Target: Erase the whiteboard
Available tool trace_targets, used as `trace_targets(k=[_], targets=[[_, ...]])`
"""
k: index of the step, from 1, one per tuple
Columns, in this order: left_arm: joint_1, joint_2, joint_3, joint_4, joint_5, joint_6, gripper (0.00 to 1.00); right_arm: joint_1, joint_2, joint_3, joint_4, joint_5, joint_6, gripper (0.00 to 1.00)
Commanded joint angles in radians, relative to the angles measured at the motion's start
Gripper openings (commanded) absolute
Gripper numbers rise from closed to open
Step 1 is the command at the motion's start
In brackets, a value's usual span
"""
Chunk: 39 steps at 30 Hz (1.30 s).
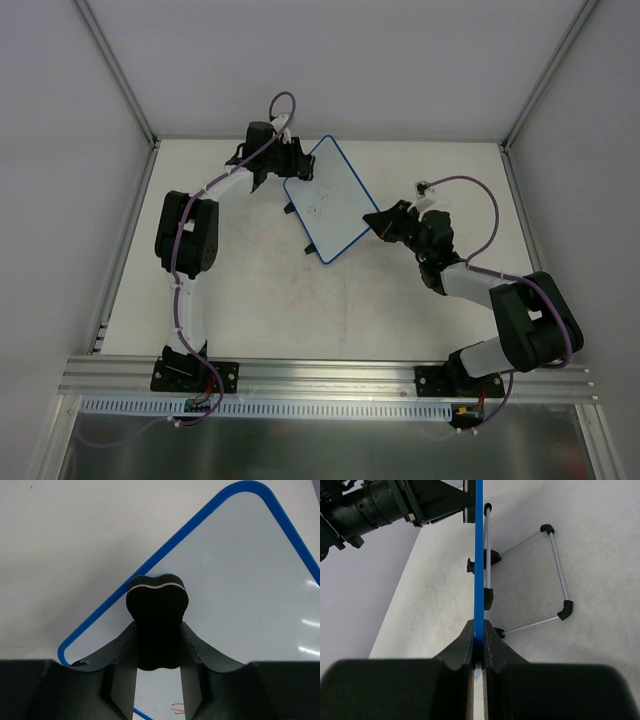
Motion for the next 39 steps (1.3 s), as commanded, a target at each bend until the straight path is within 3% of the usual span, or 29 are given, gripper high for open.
trace_targets(k=[1, 15, 29, 39], targets=[[-0.027, -0.028, -0.020, -0.003, 0.054, 0.034, 0.00, 0.003, 0.001, 0.014, -0.003, 0.018, -0.062, 0.00], [-0.143, -0.056, -0.016, -0.003, 0.110, 0.166, 0.00, -0.007, 0.029, 0.035, -0.018, -0.003, -0.039, 0.00], [-0.306, -0.143, -0.109, -0.014, 0.173, 0.418, 0.00, -0.011, 0.039, 0.044, -0.018, -0.016, -0.038, 0.00], [-0.321, -0.137, -0.126, -0.021, 0.101, 0.424, 0.00, -0.011, 0.038, 0.046, -0.018, -0.016, -0.039, 0.00]])
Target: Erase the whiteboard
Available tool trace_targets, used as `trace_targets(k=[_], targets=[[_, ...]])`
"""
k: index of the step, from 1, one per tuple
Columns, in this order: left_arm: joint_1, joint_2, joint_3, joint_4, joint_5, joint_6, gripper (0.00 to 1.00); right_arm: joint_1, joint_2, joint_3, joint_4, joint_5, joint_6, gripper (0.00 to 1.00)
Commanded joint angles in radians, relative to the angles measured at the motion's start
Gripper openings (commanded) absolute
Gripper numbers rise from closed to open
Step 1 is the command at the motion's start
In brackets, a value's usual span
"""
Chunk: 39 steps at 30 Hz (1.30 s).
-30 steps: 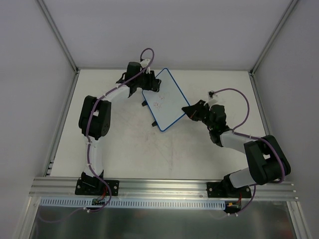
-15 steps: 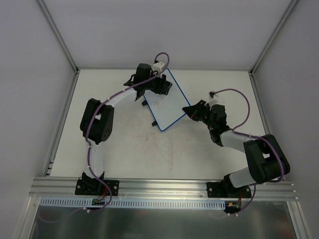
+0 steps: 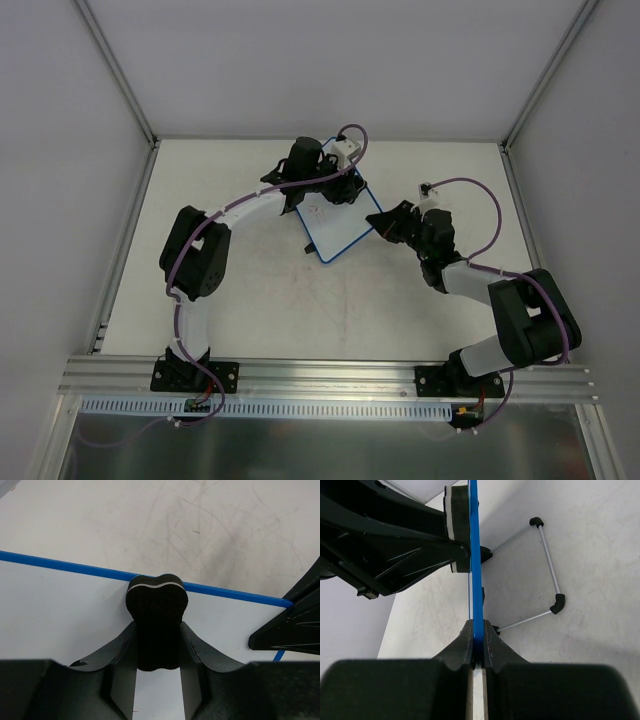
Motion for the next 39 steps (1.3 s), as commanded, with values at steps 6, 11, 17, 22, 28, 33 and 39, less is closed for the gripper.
trace_targets(k=[6, 11, 17, 22, 28, 33, 39], targets=[[-0.003, 0.070, 0.040, -0.051, 0.008, -0.072, 0.00, 0.014, 0.015, 0.038, 0.012, -0.011, -0.099, 0.00], [0.079, 0.086, 0.048, -0.048, 0.010, -0.229, 0.00, 0.014, 0.015, 0.039, 0.012, -0.012, -0.098, 0.00], [0.193, 0.083, -0.001, -0.047, -0.079, -0.352, 0.00, 0.014, 0.015, 0.038, 0.012, -0.011, -0.098, 0.00], [0.227, 0.081, -0.020, -0.052, -0.149, -0.365, 0.00, 0.014, 0.015, 0.038, 0.013, -0.012, -0.098, 0.00], [0.276, 0.121, 0.005, -0.055, -0.141, -0.409, 0.00, 0.011, 0.013, 0.038, 0.013, -0.014, -0.098, 0.00], [0.281, 0.155, 0.037, -0.054, -0.127, -0.409, 0.00, 0.012, 0.013, 0.038, 0.013, -0.017, -0.096, 0.00], [0.274, 0.142, 0.036, -0.046, -0.079, -0.399, 0.00, 0.011, 0.016, 0.039, 0.013, -0.017, -0.098, 0.00]])
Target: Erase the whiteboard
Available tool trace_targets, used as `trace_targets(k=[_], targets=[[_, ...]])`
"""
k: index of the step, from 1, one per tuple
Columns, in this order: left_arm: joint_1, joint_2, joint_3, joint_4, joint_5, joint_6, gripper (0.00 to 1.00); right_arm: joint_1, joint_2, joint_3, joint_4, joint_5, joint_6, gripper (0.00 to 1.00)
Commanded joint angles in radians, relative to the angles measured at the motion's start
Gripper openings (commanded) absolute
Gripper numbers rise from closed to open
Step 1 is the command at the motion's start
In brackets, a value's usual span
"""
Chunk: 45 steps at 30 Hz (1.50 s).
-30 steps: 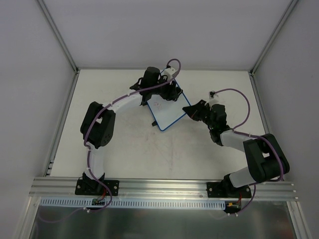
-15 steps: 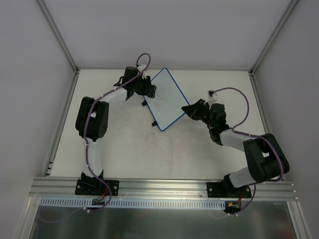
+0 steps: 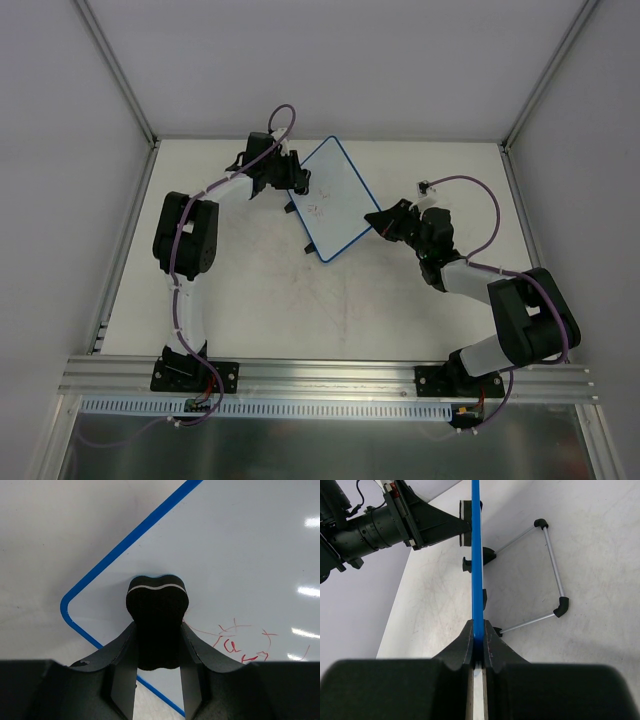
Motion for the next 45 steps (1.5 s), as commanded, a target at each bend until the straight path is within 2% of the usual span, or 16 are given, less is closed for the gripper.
trace_targets(k=[1, 8, 20, 22, 30, 45], targets=[[-0.012, 0.013, 0.007, 0.012, 0.013, 0.017, 0.00, 0.007, 0.011, 0.025, 0.014, -0.009, -0.084, 0.00], [-0.055, -0.007, 0.001, 0.042, 0.063, 0.082, 0.00, 0.007, 0.016, 0.028, 0.014, -0.014, -0.084, 0.00], [-0.216, -0.088, -0.068, 0.042, 0.131, 0.219, 0.00, 0.006, 0.020, 0.032, 0.014, -0.020, -0.087, 0.00], [-0.232, -0.096, -0.074, 0.037, 0.183, 0.233, 0.00, 0.006, 0.022, 0.034, 0.014, -0.020, -0.087, 0.00], [-0.333, -0.124, -0.112, -0.015, 0.249, 0.376, 0.00, 0.007, 0.025, 0.035, 0.014, -0.025, -0.089, 0.00], [-0.374, -0.157, -0.140, -0.043, 0.346, 0.510, 0.00, 0.007, 0.023, 0.035, 0.014, -0.023, -0.085, 0.00]])
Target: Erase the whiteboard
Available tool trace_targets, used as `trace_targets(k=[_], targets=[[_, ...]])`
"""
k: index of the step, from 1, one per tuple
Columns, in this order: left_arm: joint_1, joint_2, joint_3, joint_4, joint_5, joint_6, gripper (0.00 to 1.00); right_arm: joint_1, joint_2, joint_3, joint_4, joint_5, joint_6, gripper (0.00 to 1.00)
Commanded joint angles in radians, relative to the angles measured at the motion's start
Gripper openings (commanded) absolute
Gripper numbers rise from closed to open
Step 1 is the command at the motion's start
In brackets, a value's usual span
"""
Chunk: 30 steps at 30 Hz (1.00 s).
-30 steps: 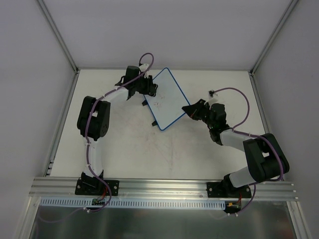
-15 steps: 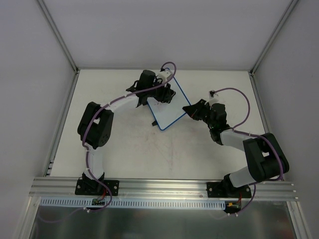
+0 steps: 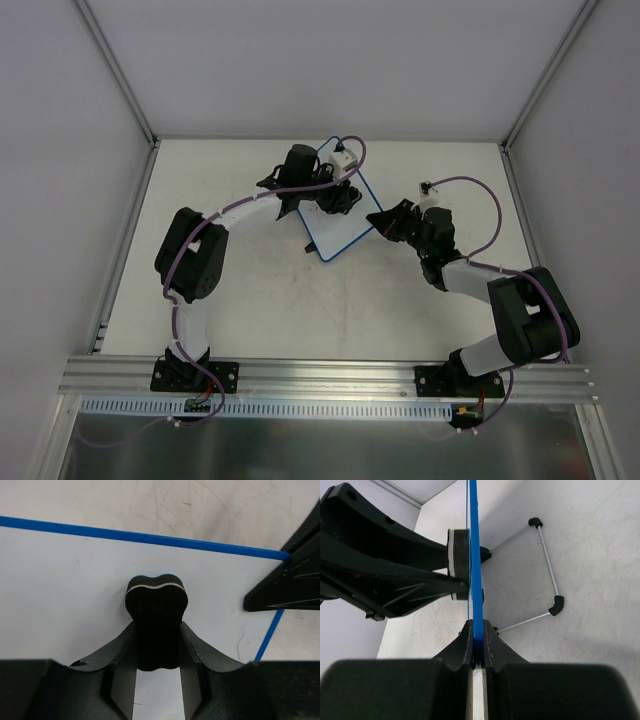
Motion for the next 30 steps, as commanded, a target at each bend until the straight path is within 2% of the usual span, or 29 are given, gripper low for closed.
trace_targets(k=[1, 11, 15, 19, 25, 30], targets=[[-0.118, -0.010, -0.051, -0.082, 0.179, 0.053, 0.00, 0.021, 0.015, 0.035, 0.022, -0.022, -0.099, 0.00], [-0.147, 0.014, -0.048, -0.096, 0.107, 0.000, 0.00, 0.020, 0.018, 0.037, 0.022, -0.022, -0.096, 0.00], [-0.142, 0.059, -0.006, -0.097, 0.032, -0.028, 0.00, 0.020, 0.015, 0.035, 0.022, -0.022, -0.097, 0.00], [-0.101, 0.105, 0.058, -0.126, 0.025, -0.068, 0.00, 0.020, 0.015, 0.035, 0.022, -0.024, -0.097, 0.00], [0.019, 0.157, 0.101, -0.126, 0.041, -0.129, 0.00, 0.021, 0.013, 0.034, 0.022, -0.022, -0.097, 0.00], [0.091, 0.176, 0.115, -0.123, -0.005, -0.217, 0.00, 0.020, 0.015, 0.034, 0.022, -0.022, -0.097, 0.00]])
